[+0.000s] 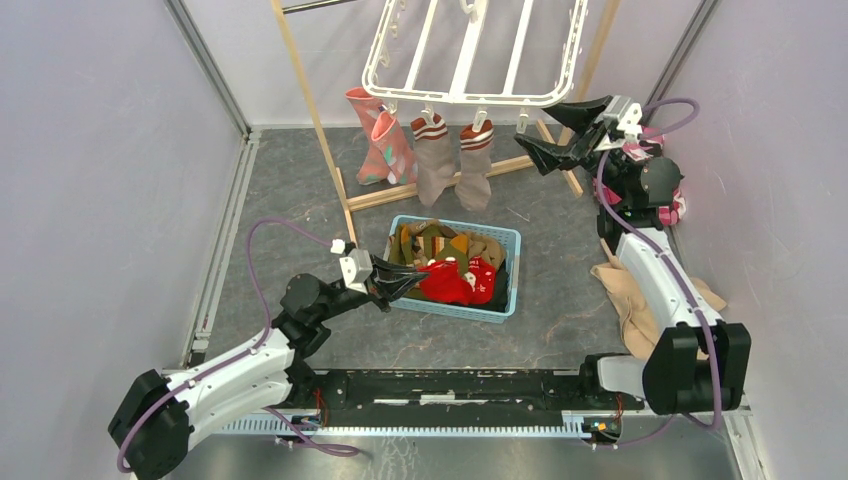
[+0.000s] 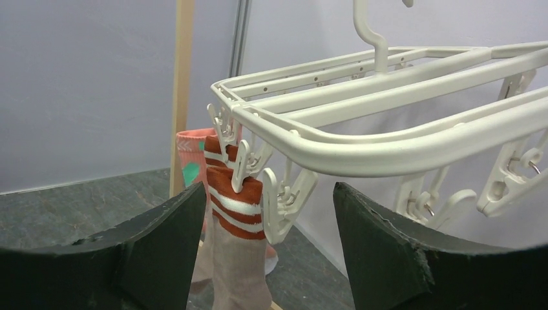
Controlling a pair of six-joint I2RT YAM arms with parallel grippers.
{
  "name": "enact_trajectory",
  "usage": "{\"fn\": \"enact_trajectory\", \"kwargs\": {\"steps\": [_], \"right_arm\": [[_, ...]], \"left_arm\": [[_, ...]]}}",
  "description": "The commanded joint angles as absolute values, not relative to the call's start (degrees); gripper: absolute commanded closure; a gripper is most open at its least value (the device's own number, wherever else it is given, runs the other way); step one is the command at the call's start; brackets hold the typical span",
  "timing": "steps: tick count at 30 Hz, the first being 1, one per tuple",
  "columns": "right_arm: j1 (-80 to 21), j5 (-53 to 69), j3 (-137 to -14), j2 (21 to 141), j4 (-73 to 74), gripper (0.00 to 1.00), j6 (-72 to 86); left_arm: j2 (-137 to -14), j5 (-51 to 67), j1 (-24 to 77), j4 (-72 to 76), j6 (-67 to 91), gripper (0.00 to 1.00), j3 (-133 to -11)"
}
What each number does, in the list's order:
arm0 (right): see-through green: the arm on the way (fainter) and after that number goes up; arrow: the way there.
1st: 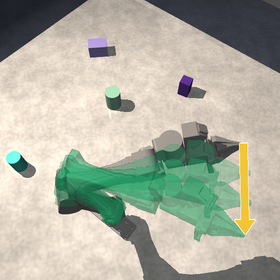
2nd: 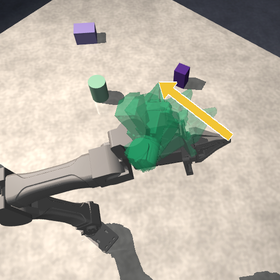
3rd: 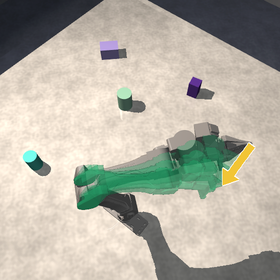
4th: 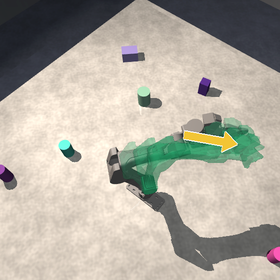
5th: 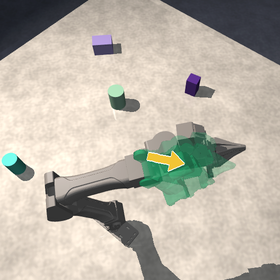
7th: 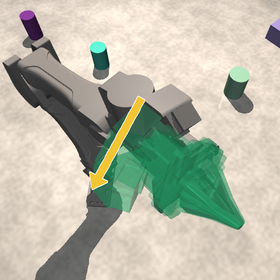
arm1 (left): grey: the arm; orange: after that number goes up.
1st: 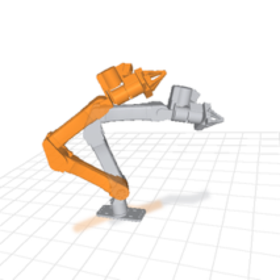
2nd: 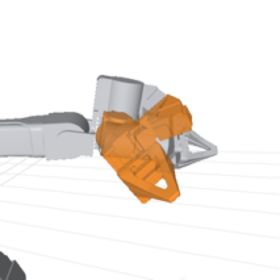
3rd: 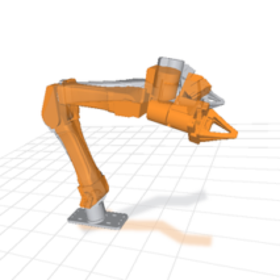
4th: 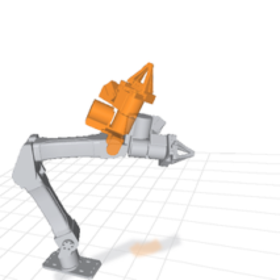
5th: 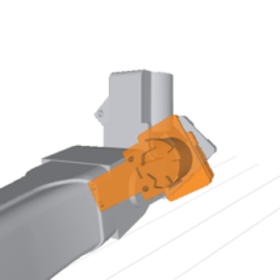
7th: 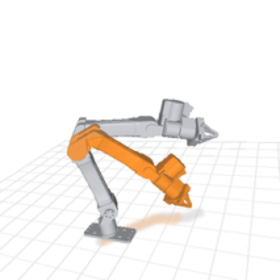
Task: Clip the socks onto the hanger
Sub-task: Open the clamp at the hanger.
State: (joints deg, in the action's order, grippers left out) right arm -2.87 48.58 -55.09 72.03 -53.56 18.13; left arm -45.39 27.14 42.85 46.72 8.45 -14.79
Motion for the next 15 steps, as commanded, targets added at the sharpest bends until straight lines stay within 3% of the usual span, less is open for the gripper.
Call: {"fn": "enact_trajectory", "kwargs": {"steps": [1, 15], "right_arm": [[-2.6, 50.6, -59.4, 74.2, -56.8, 0.22, 21.2], [-2.6, 50.2, -61.1, 80.3, -66.3, 0.28, 28.6]], "left_arm": [[-45.6, 27.4, 43.0, 47.9, 5.3, 0.98, -17.5], [-46.2, 27.5, 43.0, 47.5, 5.7, 0.98, -18.9]]}}
